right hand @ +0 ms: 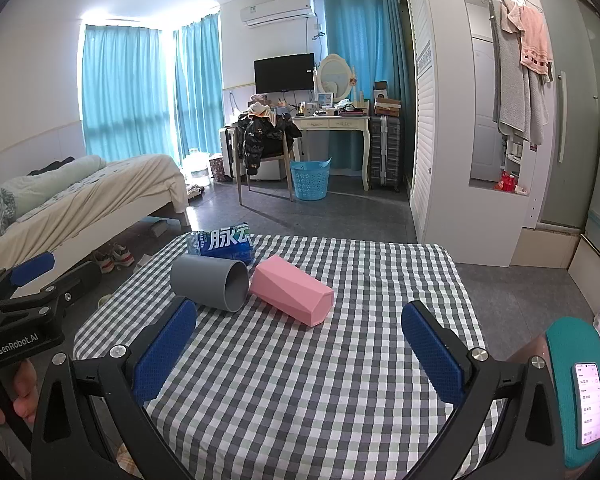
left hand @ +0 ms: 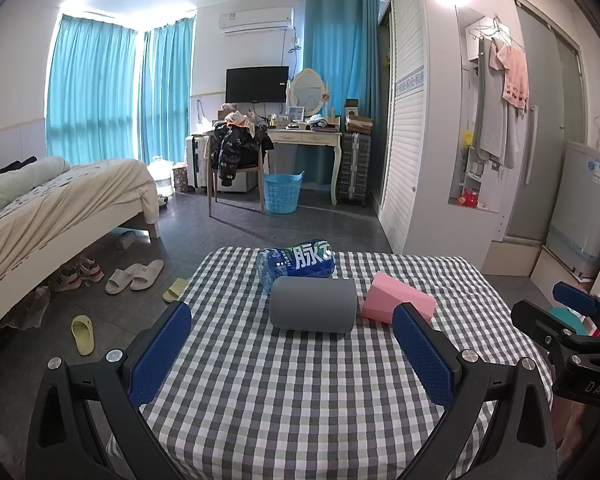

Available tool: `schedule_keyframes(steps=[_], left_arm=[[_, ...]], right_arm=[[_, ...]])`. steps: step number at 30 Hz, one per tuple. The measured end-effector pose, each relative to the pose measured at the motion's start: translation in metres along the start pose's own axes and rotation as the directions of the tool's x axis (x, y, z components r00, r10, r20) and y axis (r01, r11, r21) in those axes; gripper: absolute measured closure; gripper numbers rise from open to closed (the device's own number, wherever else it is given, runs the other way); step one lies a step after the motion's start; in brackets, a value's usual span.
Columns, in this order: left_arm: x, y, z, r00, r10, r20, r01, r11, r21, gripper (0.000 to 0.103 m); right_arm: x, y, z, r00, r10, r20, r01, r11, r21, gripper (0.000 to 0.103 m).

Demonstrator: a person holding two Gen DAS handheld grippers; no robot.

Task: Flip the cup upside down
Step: 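Move the right tool toward the pink hexagonal cup lying on its side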

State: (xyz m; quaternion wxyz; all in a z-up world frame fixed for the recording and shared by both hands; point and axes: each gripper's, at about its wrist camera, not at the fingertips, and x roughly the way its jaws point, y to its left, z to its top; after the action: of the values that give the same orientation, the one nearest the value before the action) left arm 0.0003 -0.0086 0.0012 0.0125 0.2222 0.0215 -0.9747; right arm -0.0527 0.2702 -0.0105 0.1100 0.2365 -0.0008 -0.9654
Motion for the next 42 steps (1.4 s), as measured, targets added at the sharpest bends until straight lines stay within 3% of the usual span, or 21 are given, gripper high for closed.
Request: schedule_keyframes(steps=[27,42], left_arm=[[-0.001,0.002,-0.001,1.0,0.002,0.0,-0.002,1.0,-0.002,0.0],[0.021,0.006,0.001,0.999,0.043,-0.027,-0.044,0.999,-0.025,0.0]], right_arm=[[-0.002,-0.002,0.001,1.0,0.001,-0.004,-0.001,1.0,-0.012,0.0],[0.012,-0.004,0.014,1.0,0.031,-0.007,-0.031,0.993,-0.116,0.0]])
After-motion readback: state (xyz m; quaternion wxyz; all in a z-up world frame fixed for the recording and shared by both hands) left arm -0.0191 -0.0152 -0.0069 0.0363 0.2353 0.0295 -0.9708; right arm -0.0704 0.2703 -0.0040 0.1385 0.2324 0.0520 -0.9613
